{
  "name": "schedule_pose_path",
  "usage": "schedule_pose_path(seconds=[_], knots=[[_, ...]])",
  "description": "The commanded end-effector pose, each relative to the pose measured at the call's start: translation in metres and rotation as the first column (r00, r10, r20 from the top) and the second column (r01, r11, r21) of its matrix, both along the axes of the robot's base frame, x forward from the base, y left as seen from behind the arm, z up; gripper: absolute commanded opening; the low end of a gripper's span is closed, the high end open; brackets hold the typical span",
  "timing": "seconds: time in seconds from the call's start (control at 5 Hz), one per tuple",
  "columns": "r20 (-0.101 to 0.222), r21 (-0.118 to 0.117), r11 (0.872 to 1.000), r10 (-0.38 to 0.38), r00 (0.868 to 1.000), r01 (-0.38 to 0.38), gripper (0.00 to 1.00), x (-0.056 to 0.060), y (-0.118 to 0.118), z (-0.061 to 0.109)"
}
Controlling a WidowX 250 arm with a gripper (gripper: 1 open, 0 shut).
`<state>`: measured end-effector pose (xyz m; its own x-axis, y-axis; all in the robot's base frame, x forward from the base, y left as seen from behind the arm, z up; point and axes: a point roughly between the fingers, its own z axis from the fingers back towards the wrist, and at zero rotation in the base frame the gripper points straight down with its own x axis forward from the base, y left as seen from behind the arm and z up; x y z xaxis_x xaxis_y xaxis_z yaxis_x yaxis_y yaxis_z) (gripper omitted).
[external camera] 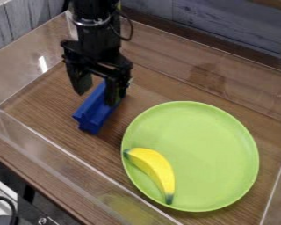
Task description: Put the blue object in the green plate
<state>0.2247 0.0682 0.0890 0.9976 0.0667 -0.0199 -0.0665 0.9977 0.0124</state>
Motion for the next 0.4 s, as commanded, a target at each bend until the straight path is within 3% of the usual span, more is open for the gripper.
schedule_pose_path(seconds=[0.0, 0.2], knots=[[0.008, 0.003, 1.000, 0.004, 1.000, -0.004, 1.00, 0.0001, 0.0032, -0.0015], [-0.002, -0.001, 1.000, 0.005, 1.000, -0.005, 1.00, -0.0003, 0.0038, -0.0077]])
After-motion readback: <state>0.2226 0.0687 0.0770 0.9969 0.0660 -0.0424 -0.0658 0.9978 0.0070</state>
